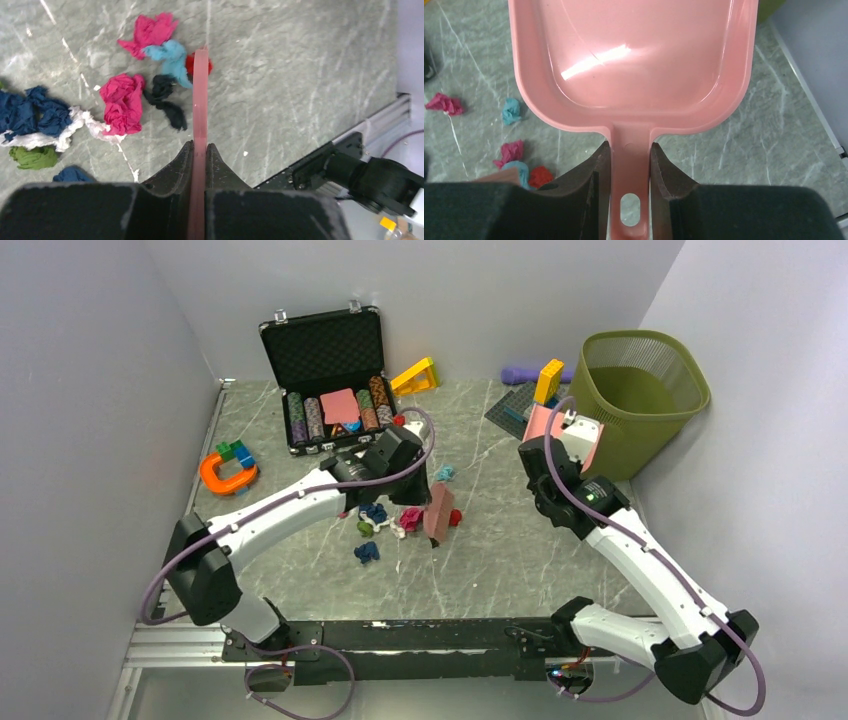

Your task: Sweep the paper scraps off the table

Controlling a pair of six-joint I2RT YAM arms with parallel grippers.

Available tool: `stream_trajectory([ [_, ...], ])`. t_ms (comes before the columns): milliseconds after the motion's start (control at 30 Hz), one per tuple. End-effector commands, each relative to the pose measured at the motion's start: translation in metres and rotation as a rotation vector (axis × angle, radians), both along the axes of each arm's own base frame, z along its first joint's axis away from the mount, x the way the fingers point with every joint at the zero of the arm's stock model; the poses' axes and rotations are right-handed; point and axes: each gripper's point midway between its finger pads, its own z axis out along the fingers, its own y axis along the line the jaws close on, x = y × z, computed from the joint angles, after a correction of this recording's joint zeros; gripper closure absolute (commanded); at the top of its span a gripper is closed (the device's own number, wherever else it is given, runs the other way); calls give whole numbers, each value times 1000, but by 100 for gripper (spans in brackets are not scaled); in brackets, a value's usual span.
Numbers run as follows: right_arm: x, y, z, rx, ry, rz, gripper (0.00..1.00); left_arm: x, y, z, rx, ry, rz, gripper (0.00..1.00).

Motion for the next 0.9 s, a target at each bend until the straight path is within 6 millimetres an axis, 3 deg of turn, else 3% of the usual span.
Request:
stream_trajectory([
  [0,5,14,-7,20,22,67,100,4,-26,50,-128,-134,-136,100],
  [100,3,15,-4,35,7,86,100,12,-56,57,-216,-132,-196,100],
  [200,2,14,2,39,-17,96,100,27,-84,51,-260,-117,-213,100],
  [300,0,14,3,43,-16,94,100,45,-102,28,-229,-58,-173,100],
  [367,0,15,0,47,-5,93,100,56,-99,5,-148,0,-108,100],
  [467,0,15,-8,46,16,84,100,61,-71,-24,63,92,21,100],
  [500,0,15,-10,44,22,83,100,58,-50,-34,164,118,70,100],
  [633,1,20,-23,35,57,100,100,49,12,-38,349,96,164,100],
  [733,3,26,-34,36,85,128,100,34,43,-21,344,74,167,100],
  [867,2,46,-57,57,150,241,100,21,63,24,280,-18,122,100],
])
